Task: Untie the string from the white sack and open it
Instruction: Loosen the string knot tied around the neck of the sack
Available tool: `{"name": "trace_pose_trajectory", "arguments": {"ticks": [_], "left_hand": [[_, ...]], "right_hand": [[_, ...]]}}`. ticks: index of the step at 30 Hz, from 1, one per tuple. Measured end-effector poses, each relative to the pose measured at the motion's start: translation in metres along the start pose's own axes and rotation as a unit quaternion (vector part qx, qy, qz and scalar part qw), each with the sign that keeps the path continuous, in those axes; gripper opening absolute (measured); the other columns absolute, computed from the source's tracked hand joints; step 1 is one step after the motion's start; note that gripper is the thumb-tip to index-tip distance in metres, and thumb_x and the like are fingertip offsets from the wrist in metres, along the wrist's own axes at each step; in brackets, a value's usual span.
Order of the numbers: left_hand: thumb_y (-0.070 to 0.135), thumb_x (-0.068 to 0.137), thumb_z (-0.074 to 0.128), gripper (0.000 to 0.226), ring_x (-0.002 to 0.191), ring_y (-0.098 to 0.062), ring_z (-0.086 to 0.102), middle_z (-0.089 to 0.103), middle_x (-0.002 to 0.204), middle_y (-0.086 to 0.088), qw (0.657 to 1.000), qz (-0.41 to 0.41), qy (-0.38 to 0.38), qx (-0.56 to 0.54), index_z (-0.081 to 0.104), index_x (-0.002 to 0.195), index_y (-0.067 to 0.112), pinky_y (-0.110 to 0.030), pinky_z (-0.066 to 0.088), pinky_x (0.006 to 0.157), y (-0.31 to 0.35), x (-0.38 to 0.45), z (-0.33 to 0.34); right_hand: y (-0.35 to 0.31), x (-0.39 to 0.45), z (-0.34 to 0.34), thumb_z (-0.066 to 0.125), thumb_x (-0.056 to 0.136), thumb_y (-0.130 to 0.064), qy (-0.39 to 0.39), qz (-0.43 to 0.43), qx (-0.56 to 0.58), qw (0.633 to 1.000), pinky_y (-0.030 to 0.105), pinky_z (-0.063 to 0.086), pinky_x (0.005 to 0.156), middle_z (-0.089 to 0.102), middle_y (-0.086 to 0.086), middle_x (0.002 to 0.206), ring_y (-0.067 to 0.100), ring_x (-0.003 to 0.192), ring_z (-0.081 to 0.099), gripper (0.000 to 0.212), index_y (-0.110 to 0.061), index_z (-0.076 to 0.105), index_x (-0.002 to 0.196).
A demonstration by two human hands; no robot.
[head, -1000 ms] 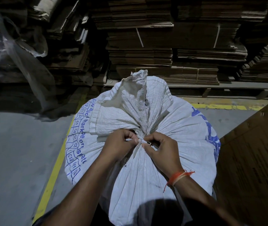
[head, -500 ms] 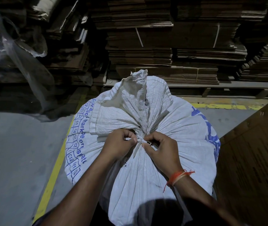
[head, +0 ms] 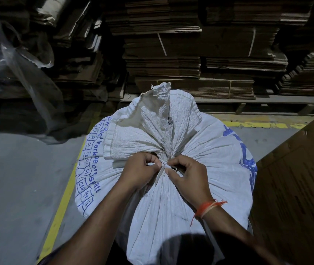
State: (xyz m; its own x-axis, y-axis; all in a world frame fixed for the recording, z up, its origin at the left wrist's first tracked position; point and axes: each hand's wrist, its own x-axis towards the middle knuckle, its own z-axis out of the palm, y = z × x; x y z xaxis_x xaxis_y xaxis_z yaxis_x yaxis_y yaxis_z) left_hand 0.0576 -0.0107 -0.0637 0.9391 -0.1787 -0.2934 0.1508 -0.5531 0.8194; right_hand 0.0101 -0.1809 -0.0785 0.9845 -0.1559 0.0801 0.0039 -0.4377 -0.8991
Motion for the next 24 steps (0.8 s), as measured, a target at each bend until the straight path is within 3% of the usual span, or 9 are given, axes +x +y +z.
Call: {"name": "trace_pose_trajectory", "arguments": {"ticks": [15, 21, 24], "left_hand": [[0.017, 0.089, 0.071, 0.024, 0.052, -0.008, 0.058, 0.068, 0.058, 0.008, 1.000, 0.008, 0.004, 0.009, 0.072, 0.067, 0.025, -0.026, 0.045, 0.062, 0.0017, 0.0004, -0.0014], [0.023, 0.086, 0.075, 0.015, 0.058, -0.008, 0.062, 0.073, 0.064, 0.007, 1.000, -0.014, 0.009, -0.022, 0.075, 0.071, 0.024, -0.027, 0.048, 0.065, 0.0040, -0.0028, -0.0046], [0.026, 0.085, 0.077, 0.011, 0.068, -0.007, 0.067, 0.080, 0.077, 0.001, 0.999, -0.020, 0.034, -0.011, 0.078, 0.075, 0.023, -0.028, 0.052, 0.073, 0.0034, -0.0047, -0.0098]], "right_hand": [[0.0000, -0.0002, 0.0025, 0.083, 0.078, -0.014, 0.009, -0.014, -0.012, 1.000, 0.039, 0.060, 0.074, 0.073, -0.007, 0.078, 0.010, 0.076, 0.070, 0.011, -0.020, 0.075, 0.081], [-0.0008, 0.0006, 0.0010, 0.083, 0.077, -0.015, 0.005, -0.009, -0.010, 1.000, 0.041, 0.059, 0.074, 0.073, -0.007, 0.077, 0.013, 0.076, 0.070, 0.011, -0.020, 0.075, 0.081], [-0.0006, 0.0005, 0.0008, 0.084, 0.077, -0.015, 0.008, -0.001, -0.005, 1.000, 0.038, 0.059, 0.076, 0.074, -0.008, 0.077, 0.010, 0.076, 0.070, 0.012, -0.020, 0.074, 0.081]]}}
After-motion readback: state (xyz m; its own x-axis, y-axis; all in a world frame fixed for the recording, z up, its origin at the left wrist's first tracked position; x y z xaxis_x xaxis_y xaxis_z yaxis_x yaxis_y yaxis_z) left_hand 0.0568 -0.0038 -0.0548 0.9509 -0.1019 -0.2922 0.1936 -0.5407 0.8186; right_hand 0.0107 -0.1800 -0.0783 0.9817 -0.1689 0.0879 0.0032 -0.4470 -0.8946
